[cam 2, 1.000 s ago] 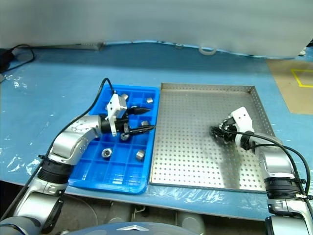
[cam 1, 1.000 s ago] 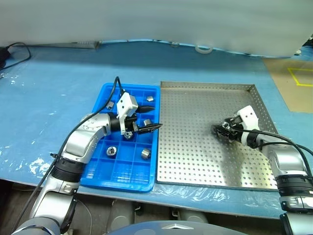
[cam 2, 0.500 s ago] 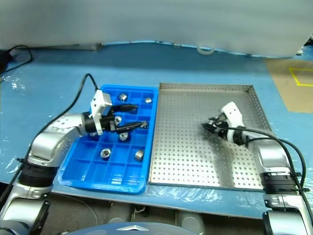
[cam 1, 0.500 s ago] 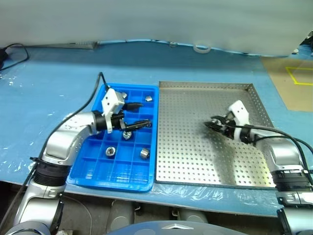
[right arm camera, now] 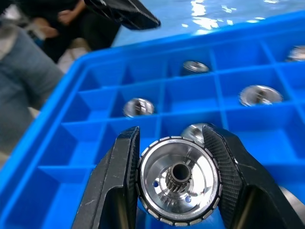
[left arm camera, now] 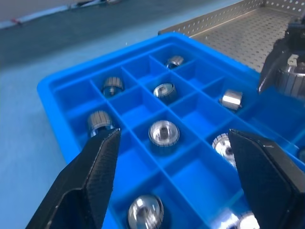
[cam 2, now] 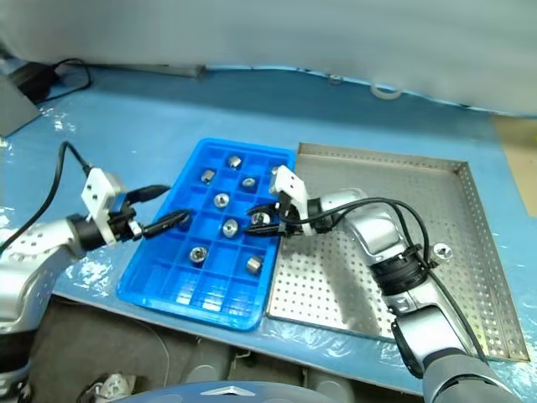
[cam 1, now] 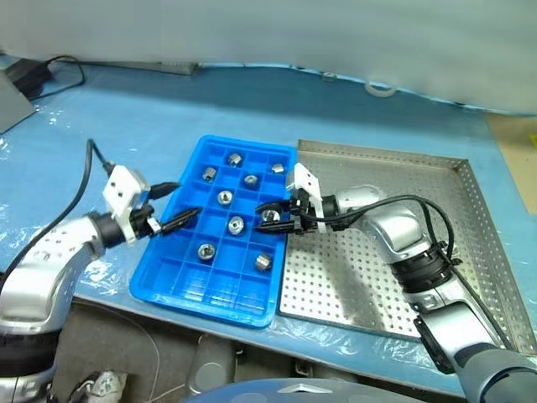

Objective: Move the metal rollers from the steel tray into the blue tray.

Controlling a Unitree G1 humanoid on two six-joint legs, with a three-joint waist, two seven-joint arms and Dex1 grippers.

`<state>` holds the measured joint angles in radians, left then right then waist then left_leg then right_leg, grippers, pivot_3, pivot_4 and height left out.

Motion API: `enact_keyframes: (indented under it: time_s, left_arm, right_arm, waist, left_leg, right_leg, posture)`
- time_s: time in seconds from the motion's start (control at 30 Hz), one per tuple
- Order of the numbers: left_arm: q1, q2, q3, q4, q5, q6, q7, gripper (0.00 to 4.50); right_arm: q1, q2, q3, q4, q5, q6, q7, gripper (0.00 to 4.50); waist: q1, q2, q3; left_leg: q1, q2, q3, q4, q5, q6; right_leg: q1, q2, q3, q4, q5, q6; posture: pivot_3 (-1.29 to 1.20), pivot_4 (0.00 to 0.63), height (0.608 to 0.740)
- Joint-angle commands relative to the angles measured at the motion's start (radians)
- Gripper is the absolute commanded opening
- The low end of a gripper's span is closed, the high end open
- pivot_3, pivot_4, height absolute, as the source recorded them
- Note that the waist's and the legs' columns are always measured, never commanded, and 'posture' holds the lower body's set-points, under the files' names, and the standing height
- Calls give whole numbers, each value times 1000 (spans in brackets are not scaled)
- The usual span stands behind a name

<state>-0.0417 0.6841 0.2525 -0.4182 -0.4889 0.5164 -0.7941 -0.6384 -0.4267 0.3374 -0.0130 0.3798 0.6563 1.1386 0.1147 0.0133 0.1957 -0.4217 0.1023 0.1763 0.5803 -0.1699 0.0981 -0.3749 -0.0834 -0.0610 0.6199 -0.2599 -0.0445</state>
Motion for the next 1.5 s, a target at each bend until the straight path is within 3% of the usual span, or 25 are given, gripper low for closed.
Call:
enact_keyframes:
  time_s: [0.03, 0.2, 0.37, 0.6, 0.83, 1.23, 1.47, 1.5]
  left_arm:
    - [54, -33, 44, -121, -35, 18, 73, 3812]
    - [153, -73, 52, -207, -51, 33, 135, 3812]
    - [184, -62, 75, -227, -68, 42, 154, 3812]
    - [163, -33, 66, -236, -94, 70, 155, 3812]
    - [123, -14, 38, -213, -98, 85, 140, 3812]
    - [80, 1, 11, -198, -95, 97, 121, 3812]
    - [68, 3, 5, -193, -91, 97, 118, 3812]
    - [64, 3, 3, -190, -91, 96, 116, 3812]
  right_arm:
    - [-23, 12, 19, -5, 50, 59, 60, 1677]
    - [-21, 24, 37, 14, 73, 123, 100, 1677]
    - [1, 94, 47, 45, 53, 121, 50, 1677]
    - [32, 151, 67, 67, 32, 121, 9, 1677]
    - [84, 165, 73, 12, 91, 257, -9, 1677]
    - [41, 209, 39, -103, 200, 442, -87, 1677]
    - [10, 203, 52, -89, 208, 458, -107, 3947]
    - [6, 204, 57, -85, 200, 450, -114, 3947]
  waist:
    - [20, 0, 0]
    - [55, 0, 0]
    - [72, 0, 0]
    - [76, 0, 0]
    - [76, -4, -2]
    - [75, -4, -2]
    - [74, -4, -2]
    - [74, -4, -2]
  left_leg:
    - [1, 0, 0, 0, 0, 0]
    - [5, 0, -2, 0, 1, -3]
    - [5, 0, -2, -5, 3, -6]
    - [4, 0, -2, -9, 5, -9]
    - [9, 0, -2, -15, 8, -14]
    - [10, 0, -2, -19, 13, -22]
    - [10, 0, -3, -20, 14, -24]
    - [10, 0, -3, -20, 14, -24]
  right_leg:
    - [1, 0, 0, 0, 0, 0]
    - [4, 0, 0, 1, 0, 0]
    - [2, 1, 0, 0, 0, 1]
    - [-2, 1, 0, 0, 0, 1]
    - [0, 2, 1, -1, -1, 1]
    - [-1, 3, 1, -2, -1, 2]
    - [-1, 3, 1, -1, -2, 1]
    - [-1, 3, 1, -1, -2, 1]
  posture:
    - [336, 150, 740]
    - [374, 150, 740]
    - [390, 150, 740]
    - [370, 150, 740]
    - [343, 150, 740]
    - [340, 150, 740]
    - [330, 150, 740]
    - [322, 150, 740]
